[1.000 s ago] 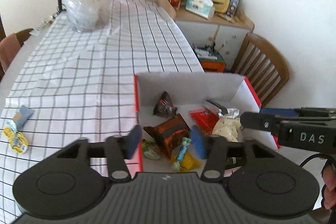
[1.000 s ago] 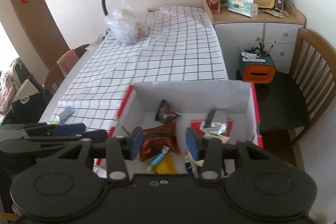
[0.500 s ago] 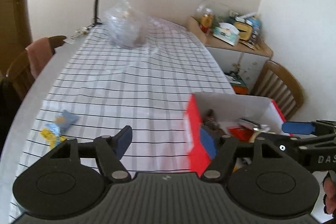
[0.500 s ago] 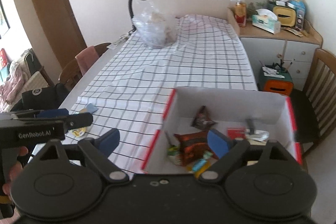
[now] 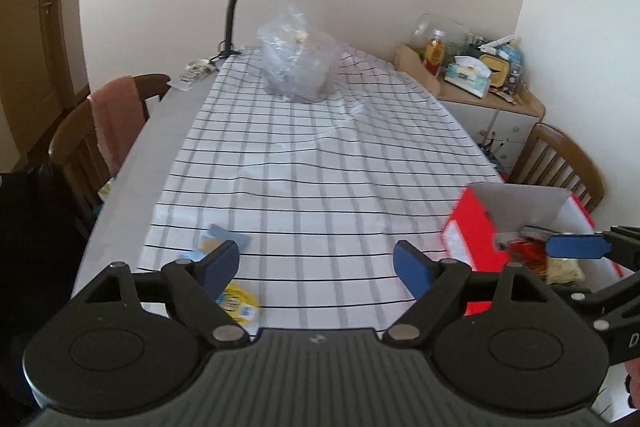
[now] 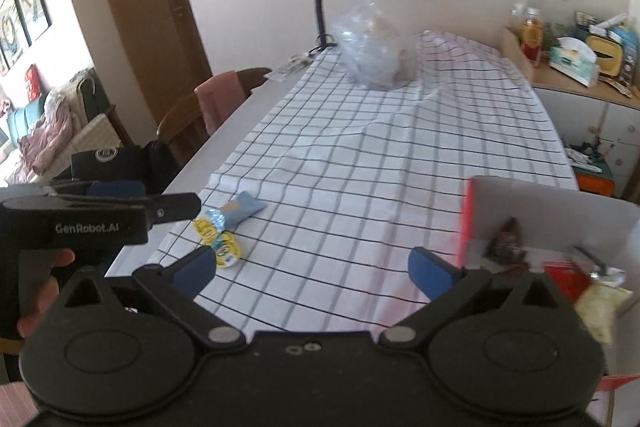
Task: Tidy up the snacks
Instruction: 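Move both tools back from the box to the last snacks, then grasp the blue cookie packet with the left tool while the right tool grasps the yellow Minion wrapper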
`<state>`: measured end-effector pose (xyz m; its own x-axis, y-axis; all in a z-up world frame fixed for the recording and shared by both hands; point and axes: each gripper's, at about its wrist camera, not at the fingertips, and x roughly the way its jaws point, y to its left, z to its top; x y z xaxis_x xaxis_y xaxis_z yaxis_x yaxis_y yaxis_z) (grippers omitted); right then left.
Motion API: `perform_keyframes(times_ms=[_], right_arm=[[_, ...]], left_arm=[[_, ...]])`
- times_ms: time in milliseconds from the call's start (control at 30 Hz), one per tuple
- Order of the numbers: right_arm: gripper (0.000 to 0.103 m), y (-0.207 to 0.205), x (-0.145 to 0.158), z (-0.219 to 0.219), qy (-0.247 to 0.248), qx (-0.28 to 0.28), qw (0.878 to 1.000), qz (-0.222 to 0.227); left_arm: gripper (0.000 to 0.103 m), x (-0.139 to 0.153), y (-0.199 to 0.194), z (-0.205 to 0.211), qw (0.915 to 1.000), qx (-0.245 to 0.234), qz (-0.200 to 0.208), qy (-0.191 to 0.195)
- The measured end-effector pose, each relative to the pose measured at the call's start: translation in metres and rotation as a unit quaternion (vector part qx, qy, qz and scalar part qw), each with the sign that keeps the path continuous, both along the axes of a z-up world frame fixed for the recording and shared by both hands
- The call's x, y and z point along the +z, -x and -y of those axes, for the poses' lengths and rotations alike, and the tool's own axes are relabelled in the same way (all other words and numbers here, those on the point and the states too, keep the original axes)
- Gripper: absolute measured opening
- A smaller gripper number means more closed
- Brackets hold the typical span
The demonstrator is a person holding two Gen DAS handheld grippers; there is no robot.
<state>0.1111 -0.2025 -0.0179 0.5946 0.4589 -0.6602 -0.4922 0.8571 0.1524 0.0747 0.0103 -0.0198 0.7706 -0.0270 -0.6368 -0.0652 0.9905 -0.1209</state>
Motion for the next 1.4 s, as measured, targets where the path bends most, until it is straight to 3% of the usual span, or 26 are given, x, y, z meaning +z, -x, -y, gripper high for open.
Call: perform_keyframes(times_ms=[267,533,933,1167,1400], right_arm=[[0.102,-0.006,-0.026,-0.071,0.037,0.034,0.999,-0.015],[0.102,-0.022,-0.054,-0.122,0.07,0.077,0.994,-0.038],[0.098,-0.054,-0.112,-0.18,0.116,0.14,0.98,-0.075],[0.096,-0.071,-0.137,-0.201,0.136,0.157,0.974,-0.088],[0.087,-0.09,-0.155,-0.216,0.145,0.172,0.97,-0.095]], left_arm=[[0.085,-0.022,-0.025,-0.07,0.999,-0.03,-0.029,-0.017],[0.085,-0.049,-0.074,-0.108,0.9928,-0.084,-0.082,-0.023],[0.085,-0.101,-0.14,-0.128,0.9829,-0.107,-0.149,-0.015],[0.085,-0.135,-0.17,-0.121,0.9706,-0.129,-0.201,-0.03],[0.083,-0.149,-0.182,-0.116,0.9651,-0.137,-0.22,-0.039]])
